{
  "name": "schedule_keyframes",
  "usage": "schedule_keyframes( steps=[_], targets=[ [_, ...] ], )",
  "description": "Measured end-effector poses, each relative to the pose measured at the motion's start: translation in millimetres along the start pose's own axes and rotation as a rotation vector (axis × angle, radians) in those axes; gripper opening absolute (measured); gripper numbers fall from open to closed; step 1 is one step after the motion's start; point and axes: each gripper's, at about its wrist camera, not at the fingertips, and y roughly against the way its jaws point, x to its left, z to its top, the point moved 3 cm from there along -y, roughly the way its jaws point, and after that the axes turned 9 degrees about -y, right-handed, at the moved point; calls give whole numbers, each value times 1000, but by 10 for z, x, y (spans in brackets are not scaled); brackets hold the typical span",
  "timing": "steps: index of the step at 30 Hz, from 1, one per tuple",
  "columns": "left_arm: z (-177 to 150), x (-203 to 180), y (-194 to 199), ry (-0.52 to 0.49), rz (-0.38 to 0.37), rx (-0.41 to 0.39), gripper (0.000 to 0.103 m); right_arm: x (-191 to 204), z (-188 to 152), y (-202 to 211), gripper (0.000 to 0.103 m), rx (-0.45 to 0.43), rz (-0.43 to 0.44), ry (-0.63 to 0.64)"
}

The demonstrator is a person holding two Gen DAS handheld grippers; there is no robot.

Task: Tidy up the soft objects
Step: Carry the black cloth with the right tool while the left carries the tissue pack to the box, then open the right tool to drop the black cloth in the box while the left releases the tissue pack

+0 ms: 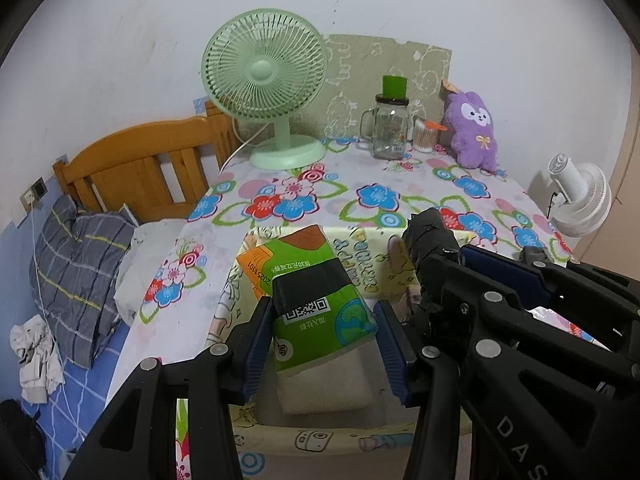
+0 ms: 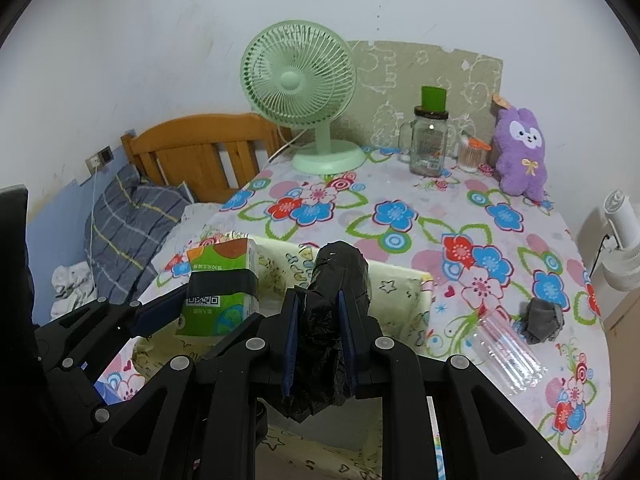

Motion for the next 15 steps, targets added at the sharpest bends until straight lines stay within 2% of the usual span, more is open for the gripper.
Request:
schedule_keyframes(
  steps=[9,12,14,15],
  targets=[
    [-122,56,-161,9,-12,50,54,26,-109,-149,23,39,7,5],
    [-147,75,-215,16,-15,65,54,49,-126,-161,30,38,2,21],
    [-153,88,-237,22,-18,72,54,41,-136,-174,46,46,0,19],
    [-154,94,-245,25,-21,78,55,25,-140,-182,51,51,-2,12]
  ],
)
